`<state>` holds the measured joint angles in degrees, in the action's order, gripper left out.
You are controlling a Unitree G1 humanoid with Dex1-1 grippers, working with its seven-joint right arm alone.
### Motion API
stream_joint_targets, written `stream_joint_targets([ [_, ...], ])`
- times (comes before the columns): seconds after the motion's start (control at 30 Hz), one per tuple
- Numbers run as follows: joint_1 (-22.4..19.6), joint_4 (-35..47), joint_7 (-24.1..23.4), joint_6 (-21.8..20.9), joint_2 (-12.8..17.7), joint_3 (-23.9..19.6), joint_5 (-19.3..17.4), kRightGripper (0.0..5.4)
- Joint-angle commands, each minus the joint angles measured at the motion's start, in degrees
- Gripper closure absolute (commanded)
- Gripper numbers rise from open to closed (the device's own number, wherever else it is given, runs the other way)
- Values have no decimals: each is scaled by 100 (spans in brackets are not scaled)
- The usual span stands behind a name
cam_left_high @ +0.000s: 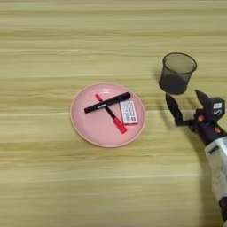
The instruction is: Move the objects on the table
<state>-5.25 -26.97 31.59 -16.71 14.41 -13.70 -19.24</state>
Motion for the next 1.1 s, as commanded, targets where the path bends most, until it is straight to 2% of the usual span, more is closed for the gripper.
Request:
stream_joint_targets([
  [0.03, -284, 282, -93, -7, 152, -61, 33, 4],
  [0.53, -158, 487, -84, 59, 86, -8, 34, 4],
  [0.83, 373, 1936, -91, 482, -12, 393, 171, 4],
  [1.1, 530, 2531, -27, 832, -32, 718, 291, 4],
])
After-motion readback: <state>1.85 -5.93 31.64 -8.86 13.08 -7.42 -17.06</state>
